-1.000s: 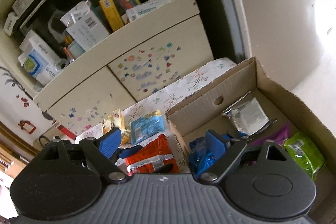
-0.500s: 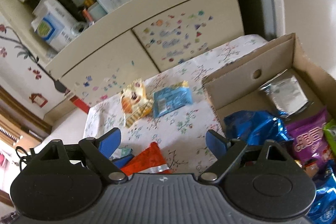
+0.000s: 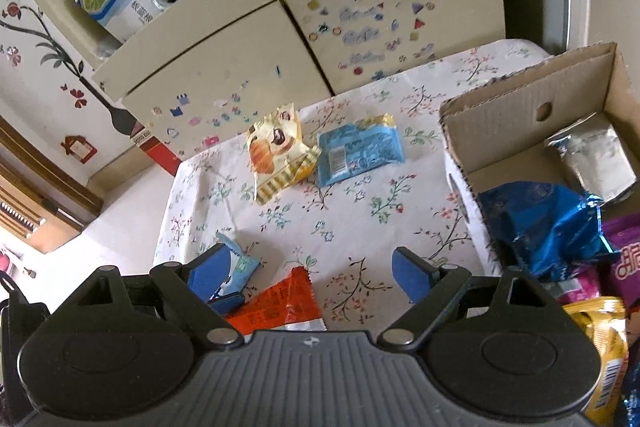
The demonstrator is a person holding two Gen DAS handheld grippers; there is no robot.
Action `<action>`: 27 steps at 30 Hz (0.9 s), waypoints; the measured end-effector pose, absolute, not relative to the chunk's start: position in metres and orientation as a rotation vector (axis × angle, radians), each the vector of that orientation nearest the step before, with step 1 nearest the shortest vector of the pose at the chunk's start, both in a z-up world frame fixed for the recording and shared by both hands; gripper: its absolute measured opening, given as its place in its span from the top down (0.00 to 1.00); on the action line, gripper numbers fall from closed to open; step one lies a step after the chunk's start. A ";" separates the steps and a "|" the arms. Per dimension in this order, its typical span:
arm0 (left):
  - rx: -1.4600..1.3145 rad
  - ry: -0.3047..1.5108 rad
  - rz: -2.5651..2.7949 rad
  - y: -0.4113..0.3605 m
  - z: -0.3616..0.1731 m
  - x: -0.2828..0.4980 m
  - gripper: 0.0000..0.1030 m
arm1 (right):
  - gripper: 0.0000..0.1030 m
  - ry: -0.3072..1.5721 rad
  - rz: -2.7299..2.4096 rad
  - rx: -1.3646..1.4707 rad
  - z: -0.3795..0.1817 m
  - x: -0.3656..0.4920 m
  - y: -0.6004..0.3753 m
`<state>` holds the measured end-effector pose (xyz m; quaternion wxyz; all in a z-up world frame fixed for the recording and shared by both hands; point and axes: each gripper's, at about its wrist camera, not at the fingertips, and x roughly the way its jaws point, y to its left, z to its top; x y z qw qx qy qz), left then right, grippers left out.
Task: Organize snacks
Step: 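Lower the right tool onto the white Ameria bag and close it while the left tool holds the red bag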
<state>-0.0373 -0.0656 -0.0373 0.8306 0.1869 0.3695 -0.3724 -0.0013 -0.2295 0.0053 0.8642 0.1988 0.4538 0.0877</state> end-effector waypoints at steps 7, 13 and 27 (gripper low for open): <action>0.412 0.816 -0.747 -0.064 -0.046 -0.038 0.30 | 0.11 0.966 0.207 0.388 0.002 0.003 -0.221; 0.372 0.838 -0.671 -0.053 -0.041 -0.043 0.35 | 0.11 0.980 0.245 0.349 -0.007 0.008 -0.211; 0.210 0.911 -0.362 0.010 -0.035 -0.077 0.35 | 0.11 0.993 0.482 0.205 -0.035 0.022 -0.150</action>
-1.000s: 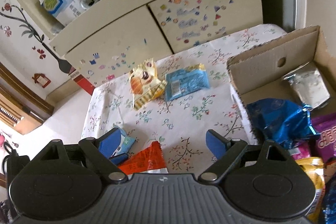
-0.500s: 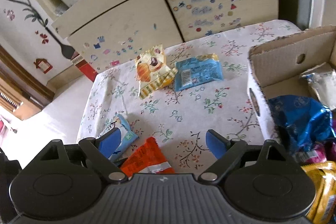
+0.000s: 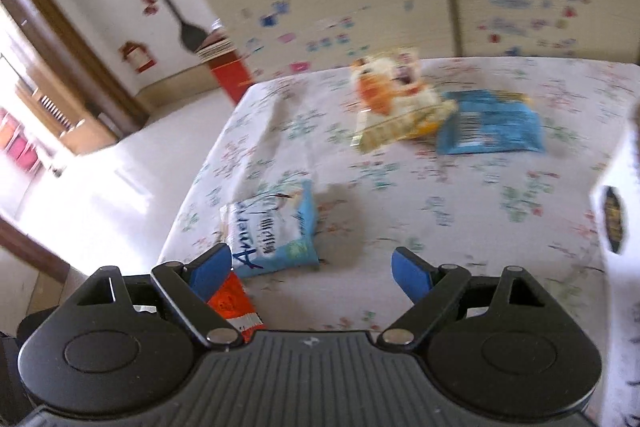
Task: Organize snacks
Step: 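Lower the right tool onto the white Ameria bag and close it while the left tool holds the red bag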
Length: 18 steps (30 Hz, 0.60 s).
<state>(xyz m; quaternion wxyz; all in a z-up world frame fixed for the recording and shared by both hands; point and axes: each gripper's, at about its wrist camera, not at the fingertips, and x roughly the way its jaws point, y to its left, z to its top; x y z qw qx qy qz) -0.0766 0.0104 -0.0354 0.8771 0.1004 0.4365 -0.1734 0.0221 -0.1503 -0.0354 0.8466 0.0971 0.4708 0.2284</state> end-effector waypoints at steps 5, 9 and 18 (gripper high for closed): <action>0.220 0.905 -0.344 0.010 -0.037 -0.083 0.35 | 0.12 0.953 0.540 0.113 -0.041 0.028 -0.124; 0.194 0.920 -0.314 0.013 -0.038 -0.080 0.35 | 0.13 0.911 0.583 0.072 -0.042 0.035 -0.109; 0.093 0.943 -0.211 0.030 -0.041 -0.065 0.33 | 0.17 0.856 0.645 0.091 -0.047 0.060 -0.096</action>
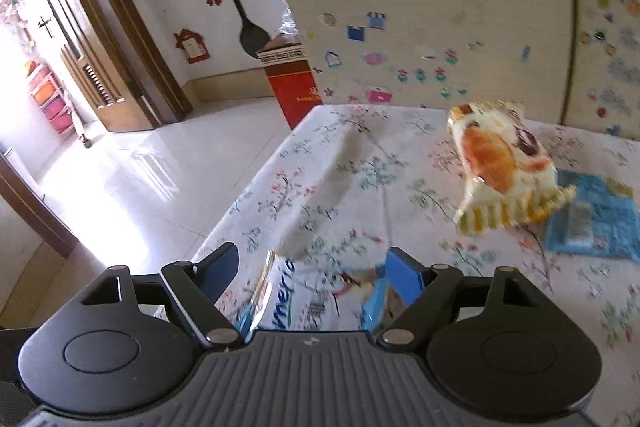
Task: Organize snacks
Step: 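Lower the right tool onto the white Ameria bag and close it while the left tool holds the red bag, then lift the Ameria bag with the right tool while the left tool holds the red bag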
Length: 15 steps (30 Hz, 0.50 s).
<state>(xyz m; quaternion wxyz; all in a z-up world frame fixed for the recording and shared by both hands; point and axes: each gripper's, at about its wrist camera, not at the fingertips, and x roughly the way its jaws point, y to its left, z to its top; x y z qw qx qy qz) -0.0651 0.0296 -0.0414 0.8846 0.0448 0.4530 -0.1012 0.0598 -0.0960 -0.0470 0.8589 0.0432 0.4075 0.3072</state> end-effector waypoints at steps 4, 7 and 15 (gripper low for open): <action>0.071 0.945 -0.197 0.032 -0.043 -0.065 0.30 | 0.21 0.844 0.666 0.065 -0.051 0.063 -0.089; 0.064 0.944 -0.186 0.032 -0.044 -0.063 0.26 | 0.31 0.862 0.692 0.018 -0.053 0.061 -0.085; 0.056 0.947 -0.171 0.033 -0.045 -0.061 0.18 | 0.35 1.006 0.785 -0.124 -0.044 0.052 -0.093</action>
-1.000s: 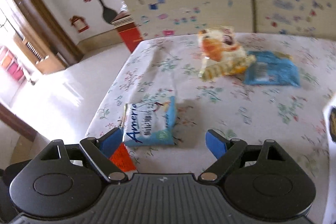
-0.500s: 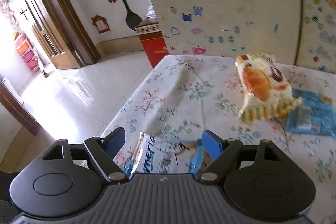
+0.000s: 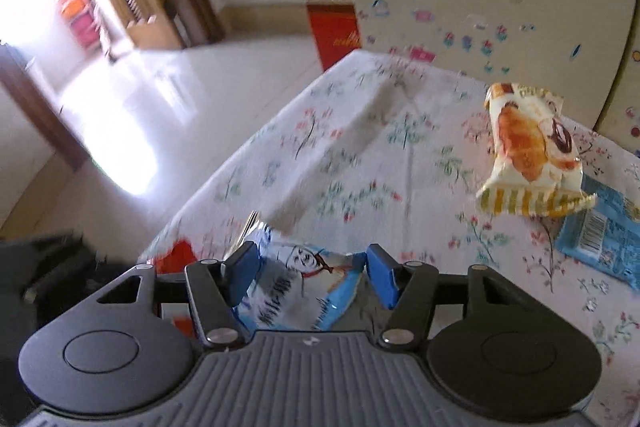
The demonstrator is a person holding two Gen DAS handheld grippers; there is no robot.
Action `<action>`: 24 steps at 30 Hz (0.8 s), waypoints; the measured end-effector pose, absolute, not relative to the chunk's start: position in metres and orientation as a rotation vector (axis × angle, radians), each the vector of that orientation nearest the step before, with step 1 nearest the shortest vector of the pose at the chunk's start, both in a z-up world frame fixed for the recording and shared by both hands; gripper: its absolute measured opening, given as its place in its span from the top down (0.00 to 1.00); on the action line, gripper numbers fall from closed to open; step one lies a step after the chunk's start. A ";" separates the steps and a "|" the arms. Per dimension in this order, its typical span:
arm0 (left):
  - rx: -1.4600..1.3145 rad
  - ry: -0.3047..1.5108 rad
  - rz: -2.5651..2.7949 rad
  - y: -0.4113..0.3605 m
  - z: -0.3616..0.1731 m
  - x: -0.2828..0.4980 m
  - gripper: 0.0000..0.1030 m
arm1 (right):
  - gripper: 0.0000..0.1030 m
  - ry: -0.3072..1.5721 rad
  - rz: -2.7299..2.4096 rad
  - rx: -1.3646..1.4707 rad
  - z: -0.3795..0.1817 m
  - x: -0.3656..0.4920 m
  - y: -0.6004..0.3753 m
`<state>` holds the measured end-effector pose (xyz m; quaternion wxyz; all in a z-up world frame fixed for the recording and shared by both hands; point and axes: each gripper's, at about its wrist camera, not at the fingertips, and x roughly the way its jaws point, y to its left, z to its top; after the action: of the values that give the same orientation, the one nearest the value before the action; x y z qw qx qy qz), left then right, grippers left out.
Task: Organize snacks
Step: 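Lift the Ameria bag with the right tool while the left tool holds the red bag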
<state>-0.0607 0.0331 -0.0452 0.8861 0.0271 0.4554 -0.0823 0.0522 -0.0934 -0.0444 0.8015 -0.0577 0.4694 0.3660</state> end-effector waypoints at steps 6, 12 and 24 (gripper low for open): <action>0.052 0.952 -0.172 0.035 -0.045 -0.061 0.15 | 0.30 0.966 0.827 -0.224 -0.038 0.038 -0.100; 0.042 0.959 -0.158 0.038 -0.045 -0.059 0.14 | 0.18 0.889 0.870 -0.241 -0.039 0.034 -0.100; 0.028 0.970 -0.131 0.044 -0.046 -0.057 0.13 | 0.38 0.919 0.896 -0.212 -0.043 0.038 -0.099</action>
<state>-0.0567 0.0438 -0.0459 0.8824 0.0133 0.4660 -0.0632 0.0383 -0.0992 -0.0430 0.7959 -0.0986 0.4276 0.4170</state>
